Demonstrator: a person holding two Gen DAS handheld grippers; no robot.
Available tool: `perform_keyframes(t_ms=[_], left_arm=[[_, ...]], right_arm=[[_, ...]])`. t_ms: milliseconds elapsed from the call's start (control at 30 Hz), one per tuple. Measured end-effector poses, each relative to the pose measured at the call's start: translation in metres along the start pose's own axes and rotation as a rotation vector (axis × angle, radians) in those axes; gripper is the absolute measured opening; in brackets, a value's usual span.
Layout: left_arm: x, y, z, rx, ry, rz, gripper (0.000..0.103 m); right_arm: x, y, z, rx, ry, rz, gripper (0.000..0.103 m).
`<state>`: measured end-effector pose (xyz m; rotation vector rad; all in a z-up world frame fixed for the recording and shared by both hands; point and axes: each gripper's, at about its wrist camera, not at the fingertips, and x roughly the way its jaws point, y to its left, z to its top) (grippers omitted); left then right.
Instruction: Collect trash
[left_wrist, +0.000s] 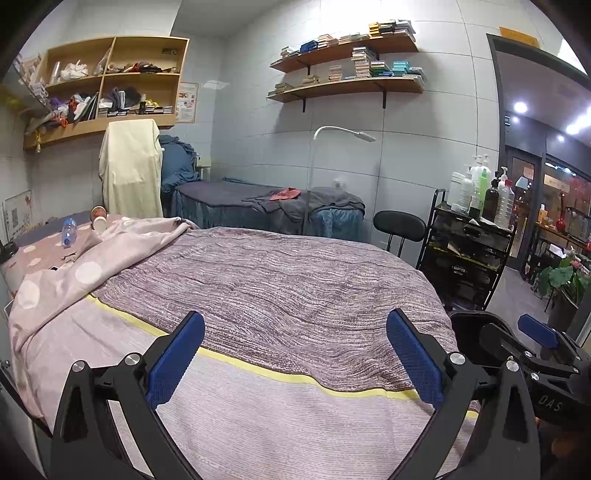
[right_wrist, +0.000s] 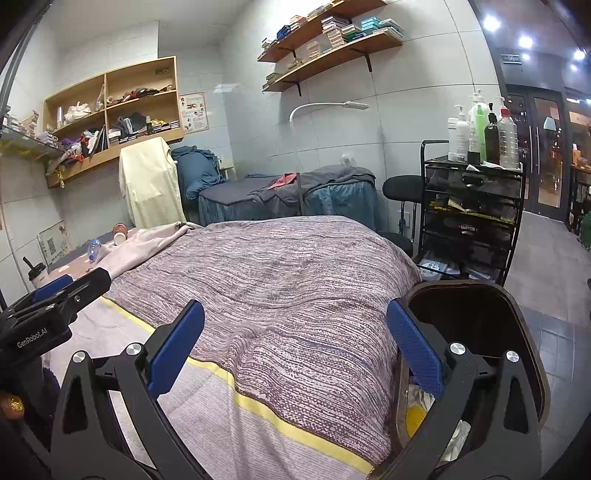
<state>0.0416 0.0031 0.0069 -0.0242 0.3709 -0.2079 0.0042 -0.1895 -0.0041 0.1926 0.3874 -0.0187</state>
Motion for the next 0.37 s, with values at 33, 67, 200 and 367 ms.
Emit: perform_keyframes(t_ms=[33, 67, 200, 367], left_arm=[[0.0004, -0.0001, 0.0000, 0.001, 0.001, 0.001, 0.097], [0.0003, -0.0004, -0.0002, 0.001, 0.002, 0.001, 0.097], [0.0008, -0.0007, -0.0001, -0.004, 0.002, 0.003, 0.097], [0.0012, -0.0004, 0.0000, -0.004, 0.002, 0.002, 0.097]], right_arm=[[0.0001, -0.0004, 0.0000, 0.000, 0.000, 0.000, 0.097], [0.0002, -0.0003, -0.0005, 0.000, 0.000, -0.001, 0.097], [-0.0005, -0.0005, -0.0002, 0.001, 0.000, -0.001, 0.097], [0.0000, -0.0011, -0.0003, 0.003, 0.002, -0.002, 0.097]])
